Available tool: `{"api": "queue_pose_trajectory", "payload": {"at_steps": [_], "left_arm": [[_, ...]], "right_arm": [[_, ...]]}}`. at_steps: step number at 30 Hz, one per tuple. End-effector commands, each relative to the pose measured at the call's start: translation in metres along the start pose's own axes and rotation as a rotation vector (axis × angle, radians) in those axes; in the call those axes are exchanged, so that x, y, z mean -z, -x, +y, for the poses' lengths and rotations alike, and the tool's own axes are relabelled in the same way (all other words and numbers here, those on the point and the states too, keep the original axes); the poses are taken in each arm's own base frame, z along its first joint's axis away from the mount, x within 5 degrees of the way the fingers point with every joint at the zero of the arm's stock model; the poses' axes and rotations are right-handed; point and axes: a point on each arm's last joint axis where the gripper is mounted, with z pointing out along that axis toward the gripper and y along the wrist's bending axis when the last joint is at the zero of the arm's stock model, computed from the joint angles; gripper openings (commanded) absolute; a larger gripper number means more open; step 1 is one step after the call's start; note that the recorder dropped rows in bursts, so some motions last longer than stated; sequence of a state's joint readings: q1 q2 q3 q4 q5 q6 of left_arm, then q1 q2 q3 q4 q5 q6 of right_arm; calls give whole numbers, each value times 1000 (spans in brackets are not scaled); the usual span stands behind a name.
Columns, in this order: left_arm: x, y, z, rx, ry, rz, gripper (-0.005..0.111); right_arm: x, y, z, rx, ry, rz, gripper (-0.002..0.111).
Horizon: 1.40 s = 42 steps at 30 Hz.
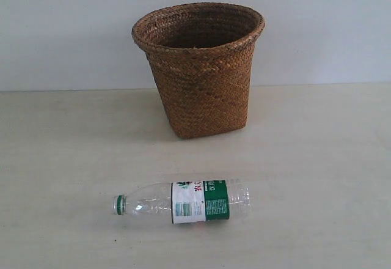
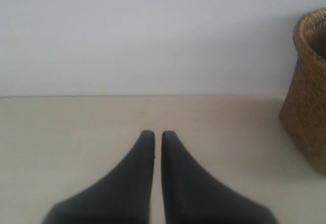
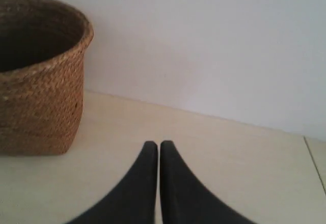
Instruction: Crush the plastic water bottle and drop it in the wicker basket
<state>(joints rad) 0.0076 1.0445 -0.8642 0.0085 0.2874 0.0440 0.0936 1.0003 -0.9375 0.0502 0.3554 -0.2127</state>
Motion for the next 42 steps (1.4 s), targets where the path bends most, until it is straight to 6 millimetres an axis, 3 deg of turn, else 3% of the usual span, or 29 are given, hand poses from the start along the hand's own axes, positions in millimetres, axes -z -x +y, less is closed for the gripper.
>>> {"api": "queue_pose_trajectory", "payload": {"at_steps": [1,10,19,28,35,38,42], "left_arm": [[-14,-1,-23,-192,-135,94,4],[-44,-22,-72,-569,-572,260,4],[-72,-53,-93,-854,-900,243,4],[-107,-89,-99,-934,-1018,317,4],[-124,-111,-101,-963,-1074,368,4],[-125,-116,-108,-1015,-1114,351,14],[-124,-122,-121,-1129,-1173,320,55]], "right_arm": [[-25,3,5,34,98,156,0],[-65,5,34,82,484,329,0],[-90,-8,83,198,672,416,0],[-123,-31,135,272,807,521,0],[-147,-55,148,269,818,596,0],[-154,-65,156,275,830,624,0],[-163,-79,166,297,849,654,0]]}}
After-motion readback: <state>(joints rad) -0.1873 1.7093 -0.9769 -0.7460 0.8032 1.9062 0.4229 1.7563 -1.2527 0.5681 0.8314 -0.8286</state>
